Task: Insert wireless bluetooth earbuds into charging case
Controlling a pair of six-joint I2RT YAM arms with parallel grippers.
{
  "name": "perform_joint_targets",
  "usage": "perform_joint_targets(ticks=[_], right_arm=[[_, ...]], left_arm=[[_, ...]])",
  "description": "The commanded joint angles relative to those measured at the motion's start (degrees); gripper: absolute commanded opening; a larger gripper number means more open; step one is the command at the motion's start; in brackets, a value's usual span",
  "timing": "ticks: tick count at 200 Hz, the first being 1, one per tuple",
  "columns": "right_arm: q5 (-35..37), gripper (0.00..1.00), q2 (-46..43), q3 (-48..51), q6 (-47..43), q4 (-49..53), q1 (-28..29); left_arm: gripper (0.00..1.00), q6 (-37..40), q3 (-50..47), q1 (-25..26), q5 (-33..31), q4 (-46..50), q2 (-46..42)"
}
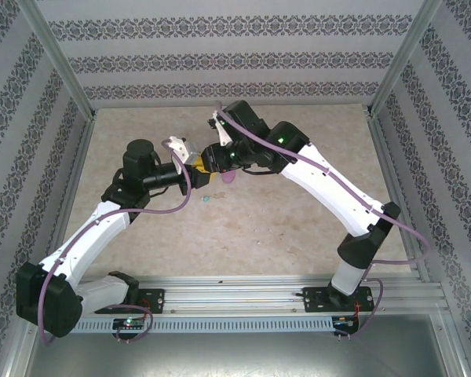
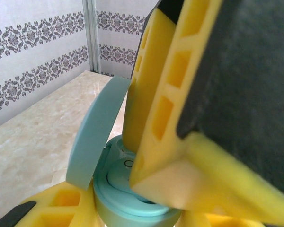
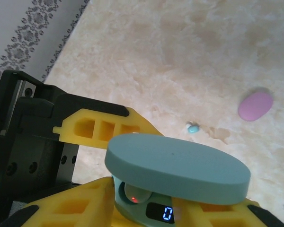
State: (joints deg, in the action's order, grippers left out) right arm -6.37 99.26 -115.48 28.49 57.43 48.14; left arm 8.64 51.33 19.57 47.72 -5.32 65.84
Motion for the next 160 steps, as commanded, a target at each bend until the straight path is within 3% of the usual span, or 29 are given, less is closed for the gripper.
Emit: perform_joint_targets(ticks=[1,115,160], right_arm=[[-5.3,0.37,-3.4,3.0,4.3,-4.5,-1.7],[-15.3,0.32,-11.2,14.2,11.5,-17.6,-6.3],[-16.2,0.31,-16.6,18.4,12.8,-19.1,-11.7]], left_arm=[[0.06,1.2,0.8,0.9,0.5,-0.9,-1.2],[0.06,1.3,0.1,0.8,-1.5,0.1,-2.6],[0.07,-2.5,-2.7,-1.4,-4.8,0.8,-4.4]])
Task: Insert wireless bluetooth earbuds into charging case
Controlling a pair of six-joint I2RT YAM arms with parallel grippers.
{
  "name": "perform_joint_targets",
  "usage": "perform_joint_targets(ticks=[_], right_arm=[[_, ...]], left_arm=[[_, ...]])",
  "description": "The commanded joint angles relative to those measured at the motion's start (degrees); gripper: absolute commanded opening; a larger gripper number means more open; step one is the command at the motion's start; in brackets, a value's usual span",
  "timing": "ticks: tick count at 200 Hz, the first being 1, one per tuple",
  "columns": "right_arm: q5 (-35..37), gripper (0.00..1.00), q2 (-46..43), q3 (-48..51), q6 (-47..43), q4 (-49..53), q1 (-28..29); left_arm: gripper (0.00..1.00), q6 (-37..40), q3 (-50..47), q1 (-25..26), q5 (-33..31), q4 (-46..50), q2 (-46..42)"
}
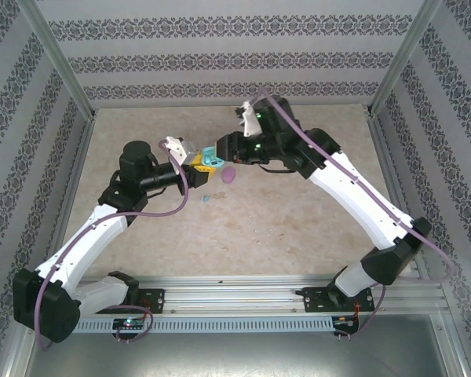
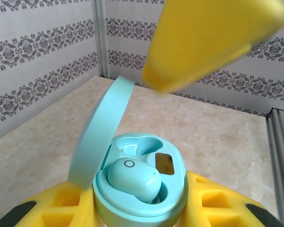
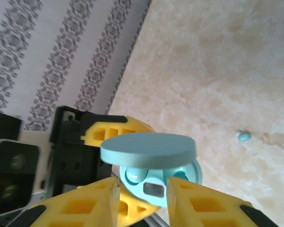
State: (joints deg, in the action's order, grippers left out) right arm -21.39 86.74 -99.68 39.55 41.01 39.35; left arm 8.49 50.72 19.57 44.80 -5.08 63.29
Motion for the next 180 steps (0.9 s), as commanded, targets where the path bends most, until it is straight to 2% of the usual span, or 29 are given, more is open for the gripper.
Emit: perform_joint_targets(ticks=[1,24,45,78,112,129,180], right_arm=[[-1.2,0.31,-4.2,2.8,1.9,-2.7,-3.1],[2.2,0.31,-5.2,7.7,3.1,-0.5,-6.6],[1.9,0.31,-3.0,12.4,4.9,-1.7,-7.7],[-0.7,0.31,3.7,17.6,10.8,-10.5,-5.3],[-2.1,0.35,13.4,19.6,17.9,-19.6,-1.7],[-1.8,0.38,18.4,19.9,21.3,-23.5,-0.3],[-1.0,0.36,29.7,19.5,29.3,-31.0,2.0]], left_arm=[[0.07,-2.4,-2.2,-1.4,-1.9,0.5,-2.0],[0.06,-4.3,-4.8,-2.5,-4.2,0.5,-4.7],[0.06,-4.1,-6.7,-2.6,-6.0,2.6,-7.6],[0.06,-2.3,-8.2,-2.6,-8.9,7.7,-12.8],[0.06,-1.0,-8.4,-2.7,-10.4,11.3,-15.4],[0.06,-0.9,-8.3,-2.7,-10.6,11.4,-15.3],[0.06,-1.0,-8.2,-2.7,-9.7,9.0,-13.5]])
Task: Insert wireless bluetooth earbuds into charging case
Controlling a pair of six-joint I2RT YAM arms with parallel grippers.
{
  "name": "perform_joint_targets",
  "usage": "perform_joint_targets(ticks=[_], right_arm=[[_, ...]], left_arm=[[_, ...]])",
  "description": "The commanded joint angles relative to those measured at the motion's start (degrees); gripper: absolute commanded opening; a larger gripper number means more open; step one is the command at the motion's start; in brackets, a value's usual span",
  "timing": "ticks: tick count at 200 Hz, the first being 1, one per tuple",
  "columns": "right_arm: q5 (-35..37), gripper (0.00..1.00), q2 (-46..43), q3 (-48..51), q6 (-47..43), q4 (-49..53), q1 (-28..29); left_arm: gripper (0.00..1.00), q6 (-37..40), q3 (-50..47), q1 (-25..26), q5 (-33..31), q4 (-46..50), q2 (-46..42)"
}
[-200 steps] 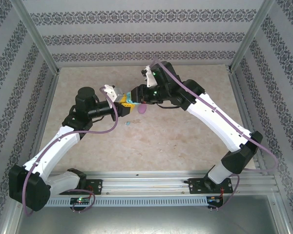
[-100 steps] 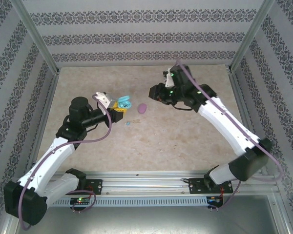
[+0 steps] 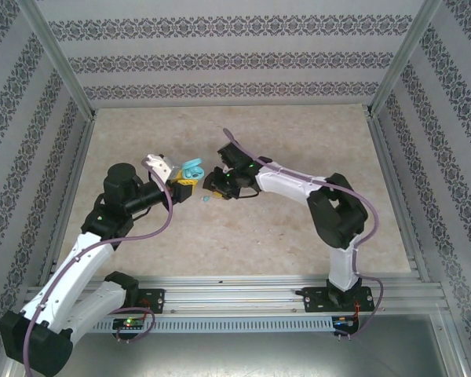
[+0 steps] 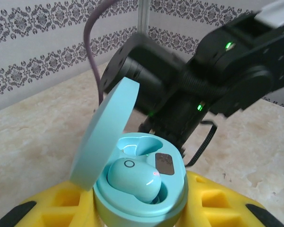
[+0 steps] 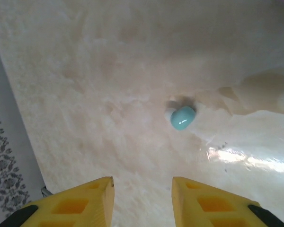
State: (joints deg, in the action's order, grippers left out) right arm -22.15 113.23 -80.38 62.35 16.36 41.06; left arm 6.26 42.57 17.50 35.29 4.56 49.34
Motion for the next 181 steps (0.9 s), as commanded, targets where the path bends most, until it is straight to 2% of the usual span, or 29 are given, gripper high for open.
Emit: perform_joint_targets(ticks=[1,89,181], right_arm=[[-0.2,0.35,3.4,0.1,6.6,-6.5,0.4],[0.6,0.35,9.8,-3.6,10.5,-4.2,1.5],[1.6,0.3,14.4,-10.9,6.9,3.8,1.5]], left_arm=[[0.06,1.2,-0.1,-0.6,-0.2,-0.7,0.5],[0.07,0.4,-2.0,-0.5,0.5,-3.7,0.9],[0.07,0.7,-2.5,-0.5,0.6,-4.1,0.3]])
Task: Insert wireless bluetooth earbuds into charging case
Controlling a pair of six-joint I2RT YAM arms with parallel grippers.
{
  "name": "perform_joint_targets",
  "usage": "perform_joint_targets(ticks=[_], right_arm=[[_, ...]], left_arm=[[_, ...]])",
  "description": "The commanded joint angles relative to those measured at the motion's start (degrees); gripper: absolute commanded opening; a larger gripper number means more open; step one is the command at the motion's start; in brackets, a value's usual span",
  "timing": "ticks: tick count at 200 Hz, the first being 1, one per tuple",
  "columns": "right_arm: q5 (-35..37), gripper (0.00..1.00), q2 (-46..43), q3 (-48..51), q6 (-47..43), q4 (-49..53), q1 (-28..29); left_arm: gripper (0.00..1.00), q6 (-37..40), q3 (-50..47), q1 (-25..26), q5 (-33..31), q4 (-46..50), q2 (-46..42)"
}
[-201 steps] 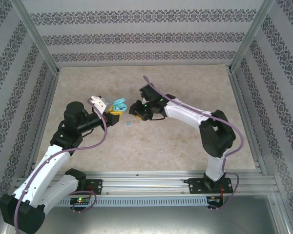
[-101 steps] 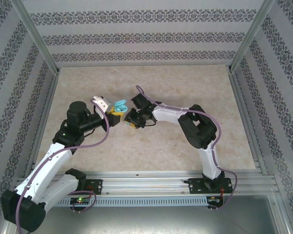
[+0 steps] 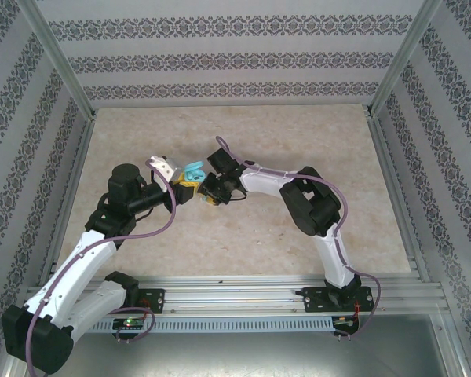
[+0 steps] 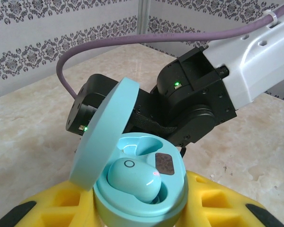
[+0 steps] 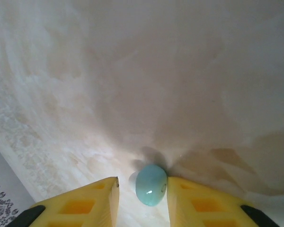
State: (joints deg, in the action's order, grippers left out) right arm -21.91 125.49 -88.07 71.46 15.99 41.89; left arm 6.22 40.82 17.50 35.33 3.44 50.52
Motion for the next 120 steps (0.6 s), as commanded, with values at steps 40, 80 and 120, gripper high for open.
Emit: perform_joint_targets(ticks=[40,80,120], right_arm=[[1.0,0.19,3.9,-7.2,-5.2,7.8,0.6],[0.0,0.15,5.1,-10.3,-7.7,10.5,0.6],[-0.3,0.17,7.0,-15.7,-11.4,15.3,0.6]], left_arm=[[0.07,0.8,-0.8,-0.5,0.4,-2.9,-1.2],[0.07,1.2,-0.6,-0.5,0.2,-2.4,-1.5],[0.07,1.5,-0.4,-0.6,0.0,-2.1,-1.5]])
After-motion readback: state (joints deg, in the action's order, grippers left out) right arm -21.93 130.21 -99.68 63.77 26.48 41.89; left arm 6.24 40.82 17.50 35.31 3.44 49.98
